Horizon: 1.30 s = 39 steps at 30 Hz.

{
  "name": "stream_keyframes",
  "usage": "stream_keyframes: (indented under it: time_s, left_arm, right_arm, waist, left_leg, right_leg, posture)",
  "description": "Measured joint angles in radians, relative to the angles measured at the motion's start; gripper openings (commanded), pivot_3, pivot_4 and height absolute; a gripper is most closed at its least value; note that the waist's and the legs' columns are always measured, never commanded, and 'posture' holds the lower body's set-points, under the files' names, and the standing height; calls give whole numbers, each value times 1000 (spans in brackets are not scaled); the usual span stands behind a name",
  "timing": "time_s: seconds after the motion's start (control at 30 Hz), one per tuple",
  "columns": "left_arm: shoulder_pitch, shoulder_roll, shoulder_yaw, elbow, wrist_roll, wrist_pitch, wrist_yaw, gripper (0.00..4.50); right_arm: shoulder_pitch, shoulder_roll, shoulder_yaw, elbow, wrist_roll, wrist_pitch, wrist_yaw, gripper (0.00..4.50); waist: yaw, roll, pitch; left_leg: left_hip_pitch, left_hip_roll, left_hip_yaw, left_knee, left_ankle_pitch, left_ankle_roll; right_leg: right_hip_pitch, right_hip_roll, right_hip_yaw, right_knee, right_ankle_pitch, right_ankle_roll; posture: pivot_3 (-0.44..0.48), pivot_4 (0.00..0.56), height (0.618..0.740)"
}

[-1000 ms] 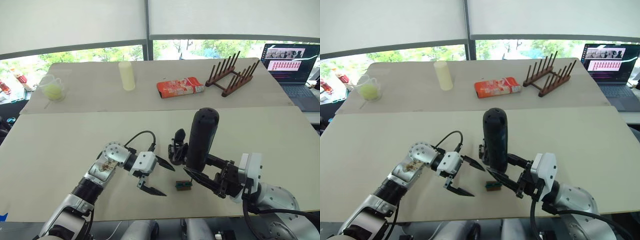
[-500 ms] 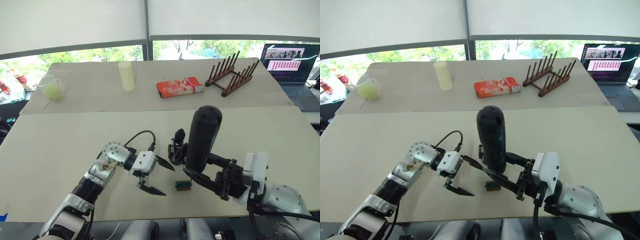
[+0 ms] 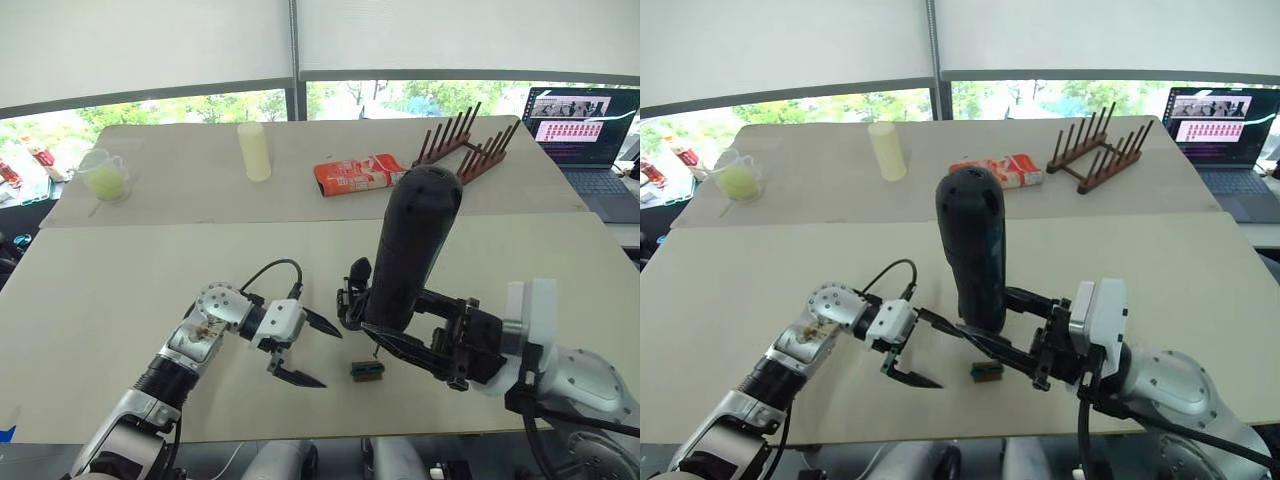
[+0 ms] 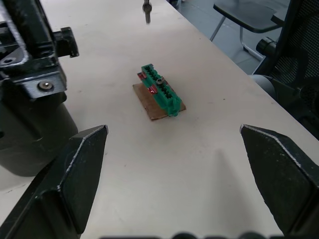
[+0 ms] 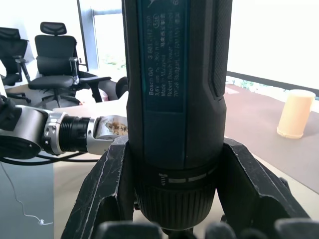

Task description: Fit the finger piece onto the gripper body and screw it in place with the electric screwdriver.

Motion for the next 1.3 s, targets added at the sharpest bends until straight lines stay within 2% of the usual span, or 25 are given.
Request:
stream_keyframes:
  time_s: [0.43,0.57,0.9,1.3]
  left_arm:
    - [30,33,28,-48,-15,48,49,4500]
    - [48,43,48,-75,-31,87,75,4500]
    - [62,48,109,-101,-53,156,163,4500]
    - [33,27,123,-76,-53,172,222,4500]
  right_arm:
    - [-134,-113,-27,13,204,45,33,1897]
    - [-241,-127,-18,53,249,65,55,1897]
    - [-503,-65,77,200,290,149,51,1897]
    - [-611,12,147,340,196,173,143,1897]
  waist:
    - [0,-1,0]
    - [0,-1,0]
    - [0,-1,1]
    - [-2,-2,1]
  left_leg:
    - [0,1,0,0,0,1]
    - [0,1,0,0,0,1]
    - [-1,1,0,0,0,1]
    - [-1,1,0,0,0,1]
  right_leg:
    - [0,-1,0,0,0,0]
    - [0,-2,0,-1,0,0]
    - [0,-2,0,-1,0,0]
    - [-1,-2,0,0,0,0]
  posture:
    - [0,150,740]
    - [0,150,740]
    - [0,150,740]
    - [0,150,740]
